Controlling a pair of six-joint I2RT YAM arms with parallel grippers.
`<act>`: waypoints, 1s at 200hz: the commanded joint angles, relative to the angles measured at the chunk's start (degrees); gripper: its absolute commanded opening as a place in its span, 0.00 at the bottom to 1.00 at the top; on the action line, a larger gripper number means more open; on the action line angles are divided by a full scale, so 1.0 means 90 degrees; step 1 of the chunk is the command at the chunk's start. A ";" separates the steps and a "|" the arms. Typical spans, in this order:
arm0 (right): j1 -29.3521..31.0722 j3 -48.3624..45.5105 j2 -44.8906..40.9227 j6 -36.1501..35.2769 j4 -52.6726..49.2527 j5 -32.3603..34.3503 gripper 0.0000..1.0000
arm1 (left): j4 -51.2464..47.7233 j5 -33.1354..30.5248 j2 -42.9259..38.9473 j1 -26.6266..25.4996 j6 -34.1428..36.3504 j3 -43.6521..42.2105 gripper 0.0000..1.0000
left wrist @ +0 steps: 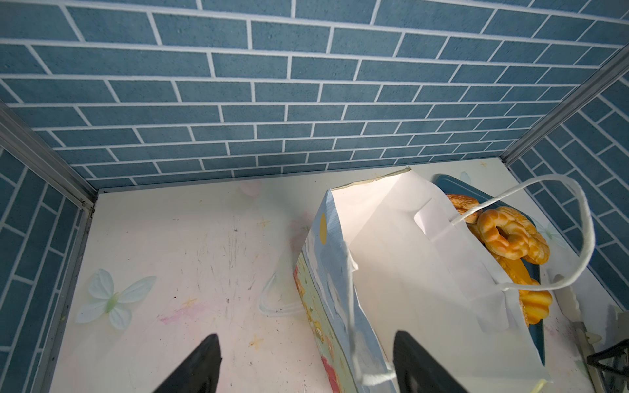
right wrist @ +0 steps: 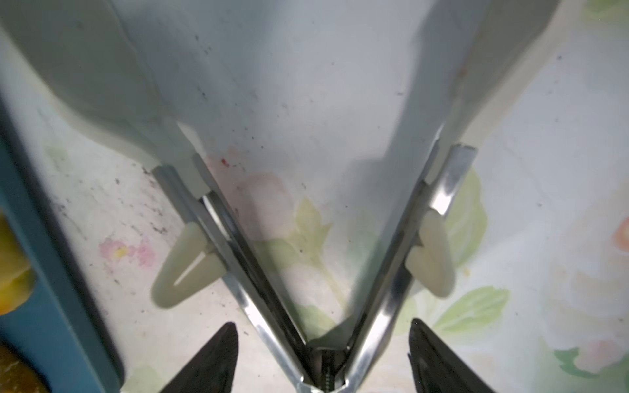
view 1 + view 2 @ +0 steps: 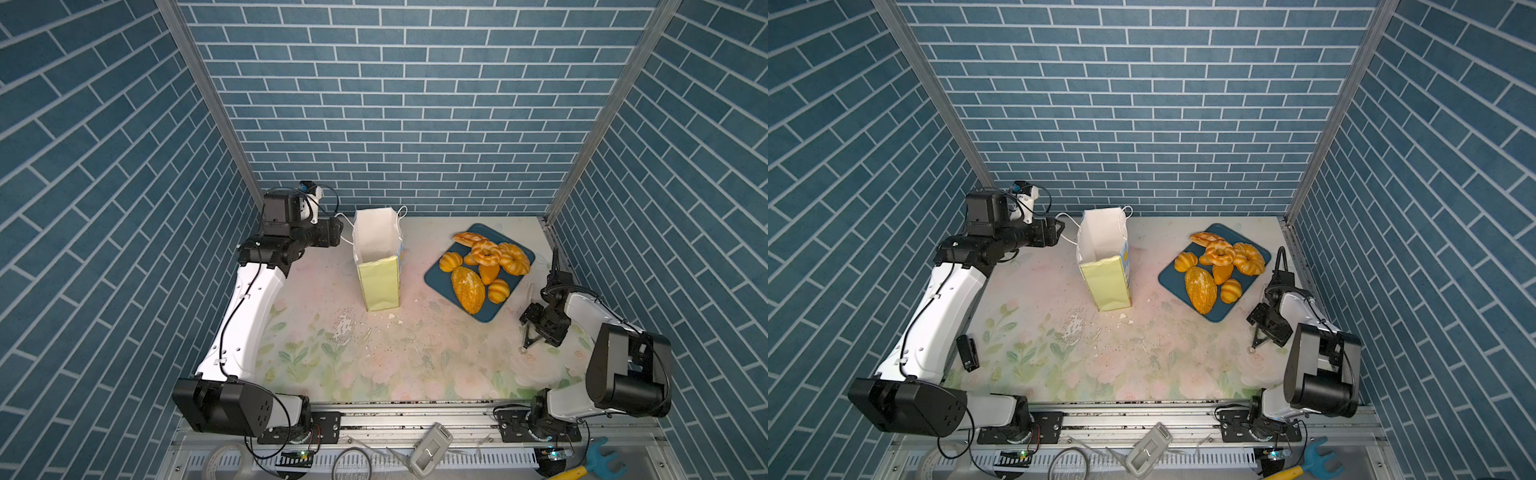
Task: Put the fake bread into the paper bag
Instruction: 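Grasp the tongs with the right gripper and lift them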
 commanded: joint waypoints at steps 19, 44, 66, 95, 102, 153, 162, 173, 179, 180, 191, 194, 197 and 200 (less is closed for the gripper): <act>0.0021 0.0182 0.0497 0.0214 0.0152 0.0097 0.75 | 0.0105 -0.0129 -0.0275 0.0053 0.0083 -0.0200 0.81; 0.0103 0.0190 0.0602 0.0217 0.0218 0.0278 0.73 | 0.0119 -0.0130 -0.0319 0.0054 0.0038 -0.0269 0.81; 0.0108 0.0151 0.0620 0.0199 0.0288 0.0330 0.70 | 0.0100 -0.0139 -0.0338 0.0054 0.0021 -0.0297 0.81; 0.0127 0.0039 0.0631 0.0210 0.0445 0.0291 0.64 | 0.0122 -0.0125 -0.0350 0.0054 0.0008 -0.0265 0.81; 0.0139 0.0023 0.0610 0.0192 0.0438 0.0302 0.62 | 0.0124 -0.0130 -0.0360 0.0054 0.0009 -0.0277 0.81; 0.0312 0.0146 -0.0084 -0.0280 -0.0160 0.0830 0.52 | 0.0138 -0.0022 -0.0293 0.0054 0.0038 -0.0238 0.81; 0.0399 0.0209 -0.0192 -0.0352 -0.0356 0.0914 0.51 | 0.0138 0.0011 -0.0266 0.0054 0.0038 -0.0228 0.81; 0.0531 0.0320 -0.0313 -0.0438 -0.0631 0.1040 0.51 | 0.0166 0.0043 -0.0239 0.0054 0.0031 -0.0202 0.81; 0.0623 0.0383 -0.0393 -0.0493 -0.0778 0.1118 0.51 | 0.0178 0.0062 -0.0222 0.0054 0.0027 -0.0195 0.81; 0.0634 0.0392 -0.0405 -0.0503 -0.0814 0.1125 0.51 | 0.0178 0.0064 -0.0218 0.0054 0.0023 -0.0188 0.81; 0.0766 0.0483 -0.0561 -0.0553 -0.1113 0.1268 0.51 | 0.0211 0.0121 -0.0198 0.0054 -0.0001 -0.0167 0.81; 0.0803 0.0501 -0.0611 -0.0553 -0.1207 0.1284 0.51 | 0.0215 0.0145 -0.0190 0.0054 -0.0001 -0.0157 0.81; 0.0834 0.0509 -0.0664 -0.0553 -0.1289 0.1292 0.51 | 0.0217 0.0166 -0.0185 0.0054 -0.0001 -0.0153 0.81; 0.0860 0.0525 -0.0731 -0.0553 -0.1354 0.1297 0.51 | 0.0225 0.0188 -0.0180 0.0054 -0.0013 -0.0140 0.81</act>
